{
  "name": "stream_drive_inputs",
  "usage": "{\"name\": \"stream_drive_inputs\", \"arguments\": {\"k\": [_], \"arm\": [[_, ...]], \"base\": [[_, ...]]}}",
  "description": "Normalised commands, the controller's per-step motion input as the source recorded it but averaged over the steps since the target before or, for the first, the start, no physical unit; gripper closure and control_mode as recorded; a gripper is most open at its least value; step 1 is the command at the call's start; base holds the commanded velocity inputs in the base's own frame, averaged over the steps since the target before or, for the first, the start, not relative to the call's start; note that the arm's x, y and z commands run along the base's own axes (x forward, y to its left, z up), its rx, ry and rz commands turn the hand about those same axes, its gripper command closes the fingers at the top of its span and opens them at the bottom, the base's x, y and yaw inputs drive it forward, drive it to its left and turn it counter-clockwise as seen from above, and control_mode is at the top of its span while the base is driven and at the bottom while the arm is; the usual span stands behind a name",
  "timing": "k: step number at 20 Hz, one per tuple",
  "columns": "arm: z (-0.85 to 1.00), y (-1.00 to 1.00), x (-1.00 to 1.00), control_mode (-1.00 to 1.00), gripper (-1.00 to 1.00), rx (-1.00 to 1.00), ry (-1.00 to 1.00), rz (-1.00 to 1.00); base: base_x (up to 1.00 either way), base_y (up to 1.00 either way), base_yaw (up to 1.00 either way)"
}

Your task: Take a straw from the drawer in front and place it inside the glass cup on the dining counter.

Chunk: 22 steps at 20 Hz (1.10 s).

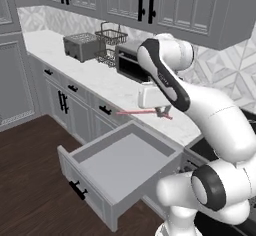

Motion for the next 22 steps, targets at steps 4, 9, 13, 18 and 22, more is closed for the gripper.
{"name": "stream_drive_inputs", "arguments": {"k": [4,9,13,18,22], "arm": [[0.00,0.00,0.00,1.00,1.00,0.00,0.00,0.00],[0.00,0.00,0.00,1.00,1.00,0.00,0.00,0.00],[0.00,0.00,0.00,1.00,1.00,0.00,0.00,0.00],[0.00,0.00,0.00,1.00,1.00,0.00,0.00,0.00],[0.00,0.00,0.00,1.00,1.00,0.00,0.00,0.00]], "base": [[-1.00,0.00,0.00],[-0.98,0.36,0.24],[-0.50,0.68,0.80],[-0.27,0.63,0.88],[-0.20,0.58,0.90]]}}
